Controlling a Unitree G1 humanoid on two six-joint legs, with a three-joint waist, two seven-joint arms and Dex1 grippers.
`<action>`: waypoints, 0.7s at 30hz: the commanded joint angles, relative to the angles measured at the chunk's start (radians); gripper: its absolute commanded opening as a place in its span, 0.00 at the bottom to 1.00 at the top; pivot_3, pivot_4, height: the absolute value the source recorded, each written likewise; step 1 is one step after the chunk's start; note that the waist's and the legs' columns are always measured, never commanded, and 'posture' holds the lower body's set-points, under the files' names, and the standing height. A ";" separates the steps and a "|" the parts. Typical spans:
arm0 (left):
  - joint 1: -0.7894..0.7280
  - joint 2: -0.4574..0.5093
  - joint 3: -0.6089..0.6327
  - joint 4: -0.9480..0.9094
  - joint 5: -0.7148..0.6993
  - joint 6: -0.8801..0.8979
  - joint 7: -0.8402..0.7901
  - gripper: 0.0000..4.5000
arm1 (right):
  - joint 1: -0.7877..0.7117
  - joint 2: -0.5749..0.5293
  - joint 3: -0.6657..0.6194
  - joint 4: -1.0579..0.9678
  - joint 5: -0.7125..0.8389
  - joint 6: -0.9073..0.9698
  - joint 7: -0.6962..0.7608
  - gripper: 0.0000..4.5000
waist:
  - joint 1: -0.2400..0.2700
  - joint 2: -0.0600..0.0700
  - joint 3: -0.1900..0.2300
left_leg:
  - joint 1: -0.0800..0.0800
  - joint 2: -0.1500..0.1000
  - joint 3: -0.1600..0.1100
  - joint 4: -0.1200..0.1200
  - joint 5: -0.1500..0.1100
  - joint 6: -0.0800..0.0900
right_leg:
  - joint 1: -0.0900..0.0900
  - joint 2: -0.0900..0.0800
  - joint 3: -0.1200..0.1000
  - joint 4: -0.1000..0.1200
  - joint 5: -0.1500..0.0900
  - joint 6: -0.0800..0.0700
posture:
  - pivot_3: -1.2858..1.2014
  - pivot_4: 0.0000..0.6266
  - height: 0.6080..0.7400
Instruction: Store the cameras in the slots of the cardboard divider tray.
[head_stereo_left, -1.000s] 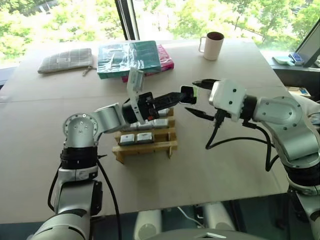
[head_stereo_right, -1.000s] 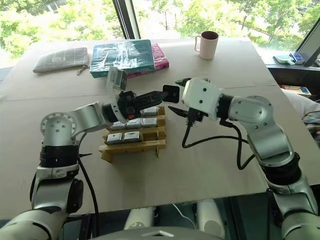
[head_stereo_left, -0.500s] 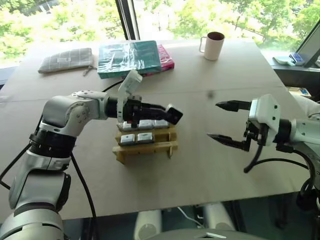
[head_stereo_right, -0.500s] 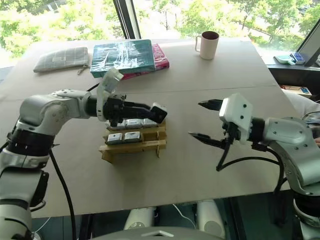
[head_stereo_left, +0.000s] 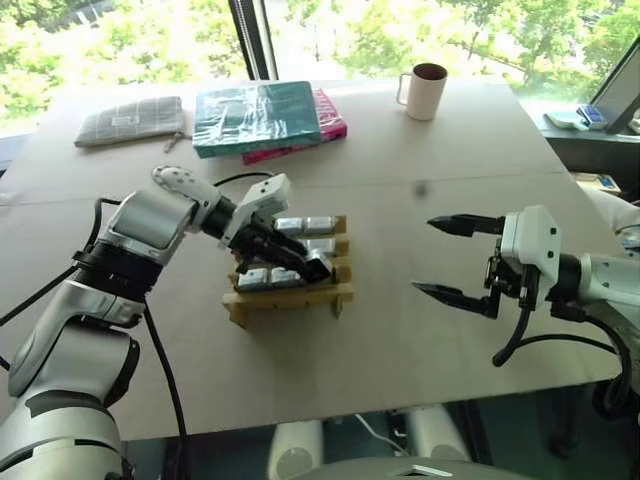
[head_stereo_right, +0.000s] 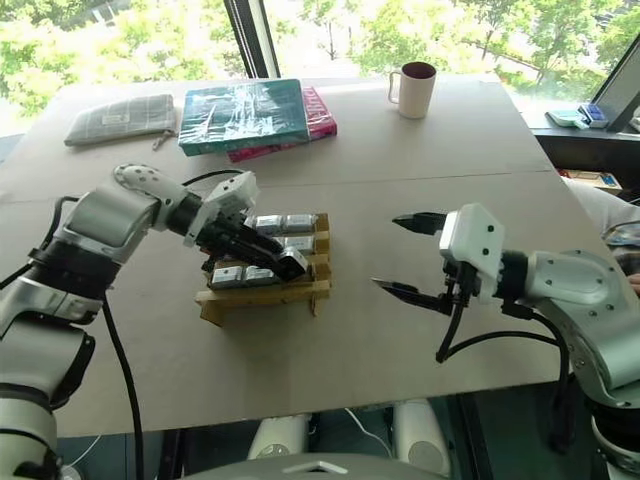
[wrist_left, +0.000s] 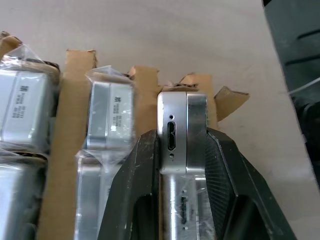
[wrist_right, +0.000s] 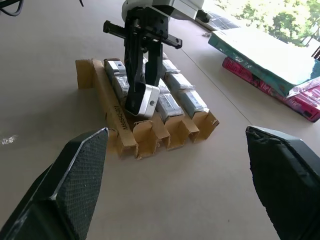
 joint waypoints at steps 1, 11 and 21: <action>-0.014 0.000 0.011 -0.021 0.066 -0.024 0.024 0.15 | 0.006 -0.014 -0.014 -0.034 -0.009 -0.036 -0.014 0.97 | 0.000 0.000 0.000 | 0.000 0.000 0.000 0.000 0.000 0.000 | 0.000 0.000 0.000 0.000 0.000 0.000 | 0.52 0.24 1.00; 0.075 0.037 0.077 -0.240 0.092 0.021 0.092 0.47 | 0.024 -0.026 -0.008 -0.028 -0.027 -0.061 -0.025 1.00 | -0.002 0.000 0.000 | 0.000 0.000 -0.001 0.002 0.000 0.000 | 0.000 0.002 0.002 0.002 0.000 0.000 | 0.52 0.24 1.00; 0.089 -0.004 0.608 -0.298 -0.335 0.548 0.288 0.88 | 0.085 -0.005 -0.029 -0.046 -0.048 -0.069 -0.099 1.00 | -0.007 -0.001 0.000 | 0.000 0.000 -0.003 0.002 0.000 0.000 | 0.001 0.003 0.002 0.002 0.000 0.000 | 0.52 0.24 1.00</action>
